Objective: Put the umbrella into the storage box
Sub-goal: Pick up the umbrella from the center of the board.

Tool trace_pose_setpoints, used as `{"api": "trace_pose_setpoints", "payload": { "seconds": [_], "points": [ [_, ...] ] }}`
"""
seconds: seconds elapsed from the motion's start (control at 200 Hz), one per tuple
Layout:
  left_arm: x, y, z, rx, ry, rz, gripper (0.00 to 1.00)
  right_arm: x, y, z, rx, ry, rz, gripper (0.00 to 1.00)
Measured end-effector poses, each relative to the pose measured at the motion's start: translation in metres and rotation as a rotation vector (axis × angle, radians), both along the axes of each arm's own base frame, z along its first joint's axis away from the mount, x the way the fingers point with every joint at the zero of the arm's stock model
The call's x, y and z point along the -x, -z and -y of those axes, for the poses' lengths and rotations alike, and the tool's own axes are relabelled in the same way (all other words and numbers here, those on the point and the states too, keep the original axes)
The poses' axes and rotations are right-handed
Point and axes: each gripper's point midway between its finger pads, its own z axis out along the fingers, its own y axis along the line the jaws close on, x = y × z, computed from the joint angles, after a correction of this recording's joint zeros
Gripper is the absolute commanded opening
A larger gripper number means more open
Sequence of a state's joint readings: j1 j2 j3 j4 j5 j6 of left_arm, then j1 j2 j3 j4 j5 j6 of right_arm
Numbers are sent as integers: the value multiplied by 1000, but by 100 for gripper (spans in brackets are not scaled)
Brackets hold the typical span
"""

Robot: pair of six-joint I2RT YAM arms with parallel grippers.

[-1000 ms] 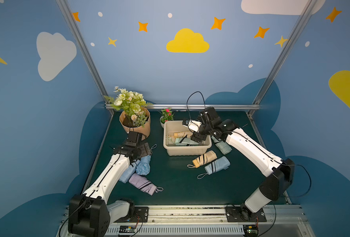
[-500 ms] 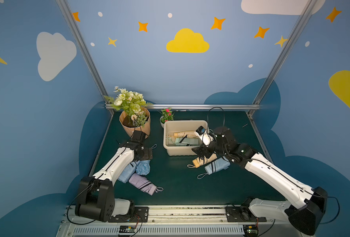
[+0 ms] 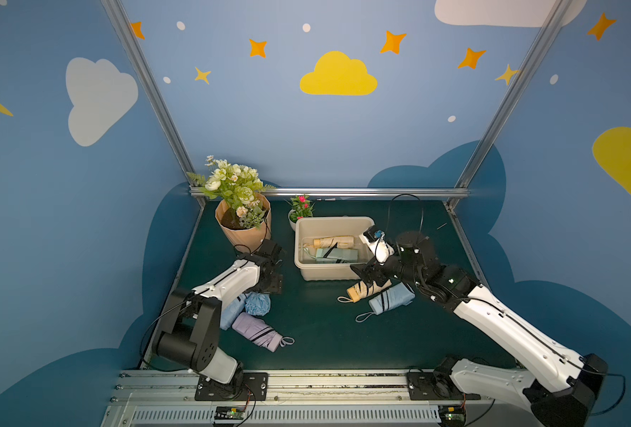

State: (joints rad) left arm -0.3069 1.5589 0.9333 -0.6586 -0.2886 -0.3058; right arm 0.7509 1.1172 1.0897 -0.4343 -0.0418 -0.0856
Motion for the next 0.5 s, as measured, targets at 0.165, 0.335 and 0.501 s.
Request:
{"api": "trace_pose_setpoints", "payload": {
  "seconds": [0.165,0.335,0.501],
  "points": [
    [-2,11,-2,-36,-5,-17,74,1,0,1,0,0,1,89],
    [-6,13,-4,-51,-24,-15,62,3,2,3,-1,0,2,89],
    [-7,13,-4,-50,-40,-10,45,7,0,9,-5,8,13,89]
  ]
}}
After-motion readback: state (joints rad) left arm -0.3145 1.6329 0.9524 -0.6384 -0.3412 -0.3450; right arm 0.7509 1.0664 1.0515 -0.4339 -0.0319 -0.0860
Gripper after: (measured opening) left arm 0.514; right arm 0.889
